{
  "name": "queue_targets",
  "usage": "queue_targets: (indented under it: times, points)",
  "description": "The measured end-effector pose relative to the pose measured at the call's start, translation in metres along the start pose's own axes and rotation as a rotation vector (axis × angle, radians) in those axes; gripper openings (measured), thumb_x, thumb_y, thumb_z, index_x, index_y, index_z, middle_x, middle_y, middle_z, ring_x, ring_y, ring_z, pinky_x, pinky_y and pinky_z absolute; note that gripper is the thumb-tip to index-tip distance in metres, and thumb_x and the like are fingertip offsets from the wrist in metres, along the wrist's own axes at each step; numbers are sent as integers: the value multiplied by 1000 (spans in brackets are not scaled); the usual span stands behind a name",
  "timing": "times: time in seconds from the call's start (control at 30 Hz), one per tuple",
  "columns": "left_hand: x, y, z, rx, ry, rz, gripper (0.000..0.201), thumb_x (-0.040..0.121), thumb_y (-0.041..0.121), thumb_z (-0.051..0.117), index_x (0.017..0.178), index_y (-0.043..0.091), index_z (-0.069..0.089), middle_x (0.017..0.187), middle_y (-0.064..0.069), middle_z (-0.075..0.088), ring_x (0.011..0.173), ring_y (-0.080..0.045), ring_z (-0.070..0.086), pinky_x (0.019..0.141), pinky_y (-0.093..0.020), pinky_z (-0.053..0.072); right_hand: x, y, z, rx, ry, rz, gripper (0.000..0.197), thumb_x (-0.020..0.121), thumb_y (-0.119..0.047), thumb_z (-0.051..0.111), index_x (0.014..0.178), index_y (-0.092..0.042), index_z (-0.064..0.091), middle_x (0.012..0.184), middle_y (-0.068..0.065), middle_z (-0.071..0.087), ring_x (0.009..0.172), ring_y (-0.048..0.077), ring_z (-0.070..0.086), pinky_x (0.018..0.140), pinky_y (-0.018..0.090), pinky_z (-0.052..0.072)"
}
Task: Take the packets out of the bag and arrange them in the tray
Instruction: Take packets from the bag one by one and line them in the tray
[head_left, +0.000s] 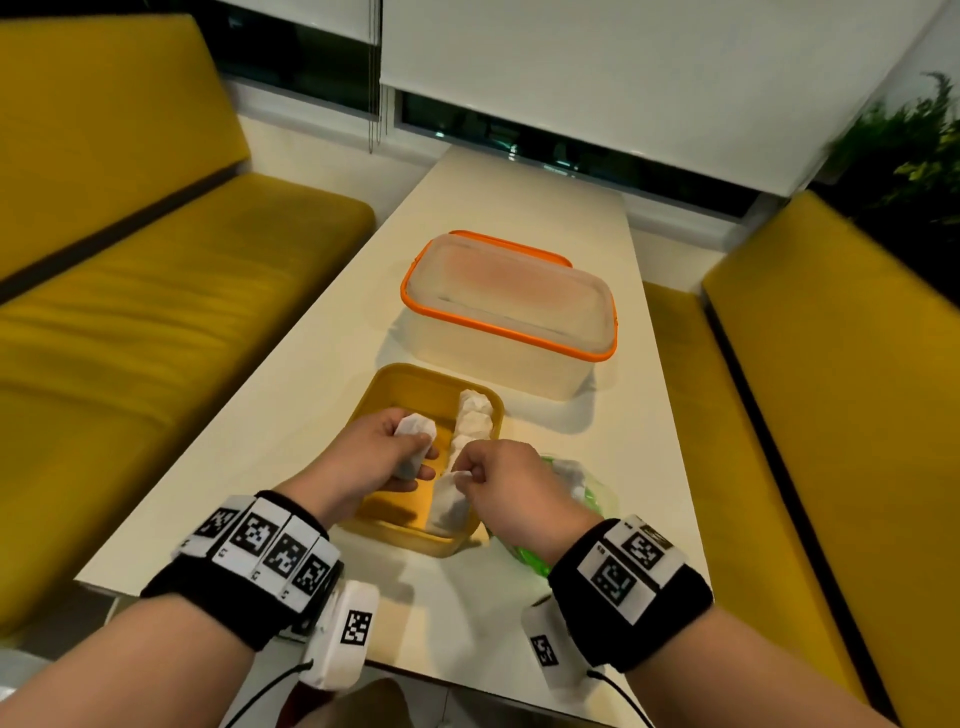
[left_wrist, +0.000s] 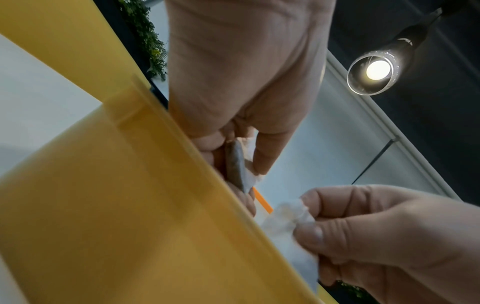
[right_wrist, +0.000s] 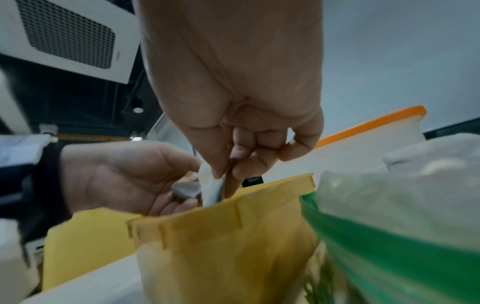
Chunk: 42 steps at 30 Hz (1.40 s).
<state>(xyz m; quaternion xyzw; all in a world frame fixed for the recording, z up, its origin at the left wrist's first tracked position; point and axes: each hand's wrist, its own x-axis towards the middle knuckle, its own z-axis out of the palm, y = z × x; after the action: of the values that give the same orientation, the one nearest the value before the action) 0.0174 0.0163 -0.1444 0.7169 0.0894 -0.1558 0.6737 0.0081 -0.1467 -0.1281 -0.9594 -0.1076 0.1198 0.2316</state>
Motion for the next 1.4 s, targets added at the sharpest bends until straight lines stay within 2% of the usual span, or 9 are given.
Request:
queue_targets:
  times: [0.1,0.23,0.4,0.6,0.7,0.9,1.07,1.23,1.4]
  points:
    - [0,0,1,-23,-6,-17,8,95,14,53,101,13,58,96,-11,70,84,-23,71,71,-34,56,0,-7,6,-222,-51,-41,15,90,-27,51,98,-27,64,99,4,66,97,30,57,91,38,39]
    - [-3,-1,2,47,-6,-4,12,92,13,58,101,6,62,88,-8,67,81,-21,66,72,-34,55,1,-14,7,-463,-141,-87,12,85,-28,57,92,-25,66,93,5,58,95,27,45,87,44,27]
    - [-2,0,-4,148,22,5,12,83,14,70,91,6,69,81,-7,66,78,-18,61,74,-31,50,8,-19,13,-591,-187,-115,24,85,-27,60,63,-19,53,68,1,42,85,26,36,80,44,22]
    - [-4,-8,-10,146,9,-85,11,85,10,68,95,6,67,87,-10,67,83,-22,65,68,-29,53,10,-20,21,-633,-155,-110,7,84,-21,57,78,-21,61,88,5,53,106,28,42,90,47,24]
    - [-4,-10,-13,139,9,-99,9,84,6,68,92,7,66,90,-12,66,86,-26,66,68,-31,56,11,-21,22,-656,-124,-116,17,83,-22,58,95,-17,68,106,6,59,111,29,40,92,48,24]
    - [-6,-5,-14,215,-1,-48,10,76,2,74,83,8,68,78,-5,65,76,-17,61,74,-33,50,1,-15,-7,-501,-61,-54,23,80,-40,57,94,-25,70,107,1,53,105,26,42,87,46,26]
    - [-7,-3,-2,470,-153,-64,15,71,1,77,74,13,68,58,4,59,47,-4,51,47,-17,40,-19,26,-33,-238,112,146,22,86,-44,50,94,-33,68,103,-7,54,109,18,44,85,39,26]
    - [-1,-5,10,704,-206,-89,15,71,8,76,72,20,67,69,1,66,66,-17,60,69,-30,53,-32,71,-41,-178,196,317,20,88,-42,51,98,-35,66,104,-7,57,109,19,47,80,36,26]
    - [4,-6,25,842,-224,-87,21,68,18,78,77,23,60,80,2,65,76,-17,60,70,-32,51,-38,90,-28,-141,239,371,33,86,-40,54,118,-35,53,114,-7,59,111,18,51,84,37,29]
